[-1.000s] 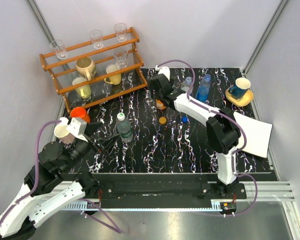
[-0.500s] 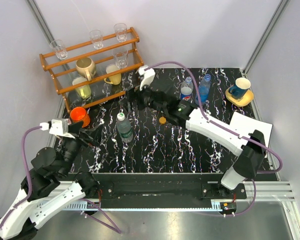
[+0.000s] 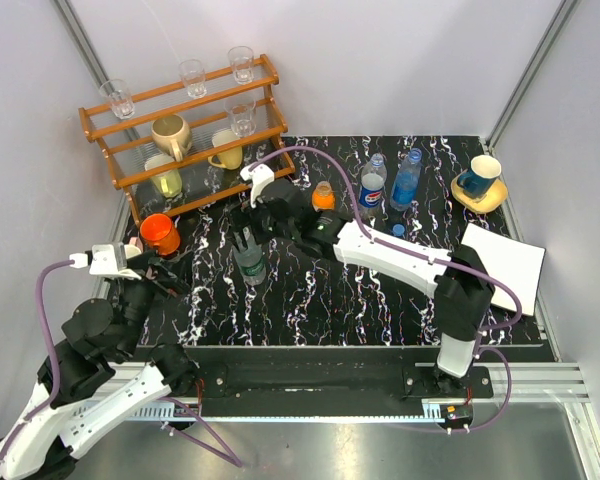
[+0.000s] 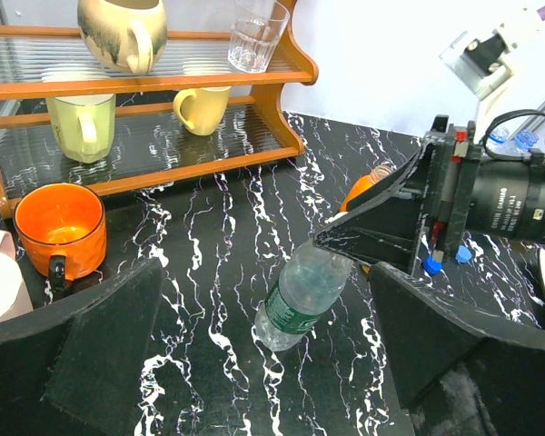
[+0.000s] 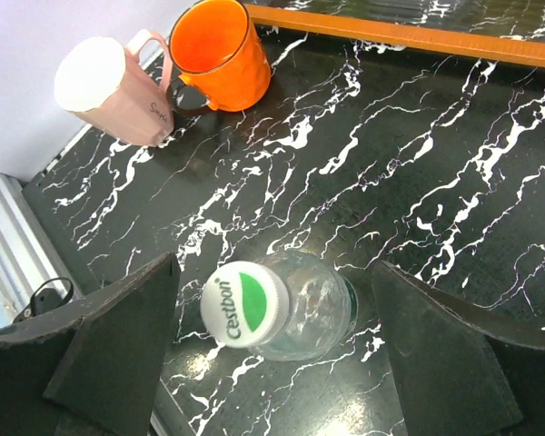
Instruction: Unscrew the bottle caps
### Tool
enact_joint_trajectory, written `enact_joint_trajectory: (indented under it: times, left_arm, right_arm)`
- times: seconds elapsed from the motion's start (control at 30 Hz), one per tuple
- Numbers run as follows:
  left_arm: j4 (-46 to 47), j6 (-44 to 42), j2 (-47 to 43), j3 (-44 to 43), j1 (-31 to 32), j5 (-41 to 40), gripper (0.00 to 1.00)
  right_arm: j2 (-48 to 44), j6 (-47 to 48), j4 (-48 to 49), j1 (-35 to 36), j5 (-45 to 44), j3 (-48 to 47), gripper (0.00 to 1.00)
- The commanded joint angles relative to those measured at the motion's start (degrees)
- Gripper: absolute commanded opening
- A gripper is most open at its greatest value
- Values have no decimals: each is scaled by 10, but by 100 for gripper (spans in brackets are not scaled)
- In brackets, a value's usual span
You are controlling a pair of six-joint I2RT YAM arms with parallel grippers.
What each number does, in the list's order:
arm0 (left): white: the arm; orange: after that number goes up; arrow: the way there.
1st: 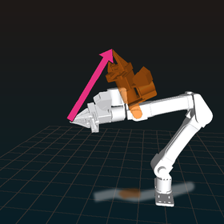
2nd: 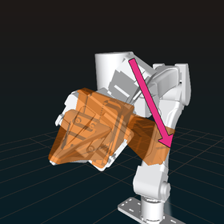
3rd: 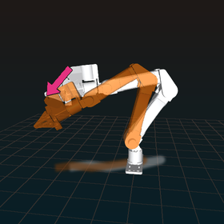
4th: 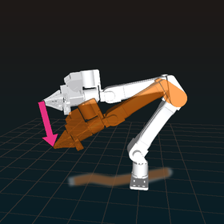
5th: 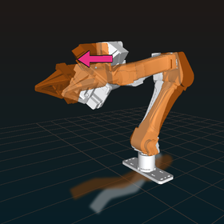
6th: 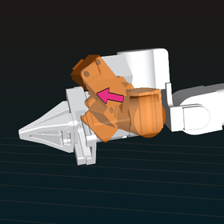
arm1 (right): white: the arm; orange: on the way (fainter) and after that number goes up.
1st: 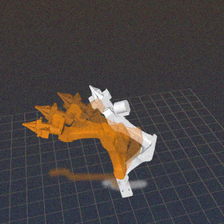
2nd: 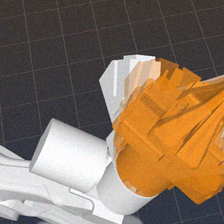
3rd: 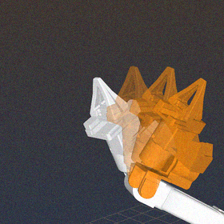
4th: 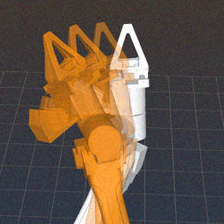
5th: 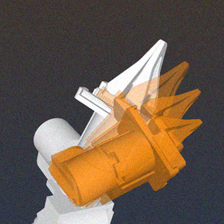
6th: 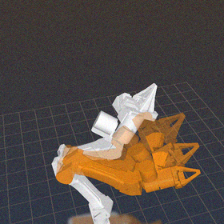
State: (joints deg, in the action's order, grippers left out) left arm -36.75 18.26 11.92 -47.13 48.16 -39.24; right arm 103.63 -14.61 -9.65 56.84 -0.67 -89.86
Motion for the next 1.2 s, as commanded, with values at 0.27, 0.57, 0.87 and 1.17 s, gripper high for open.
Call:
enact_joint_trajectory:
  times: [0.27,0.57,0.87,1.17]
  left_arm:
    - [-2,-3,-4,-10,0,-6,99]
    - [14,-5,12,-2,0,28,99]
    - [105,-41,74,-12,0,128,99]
    - [229,-57,215,-82,-2,386,99]
  right_arm:
    - [15,9,10,6,-28,-14,73]
    - [-35,1,34,7,-50,43,36]
    - [-214,-26,17,-3,-118,127,15]
    - [-368,-155,-96,-70,-23,145,0]
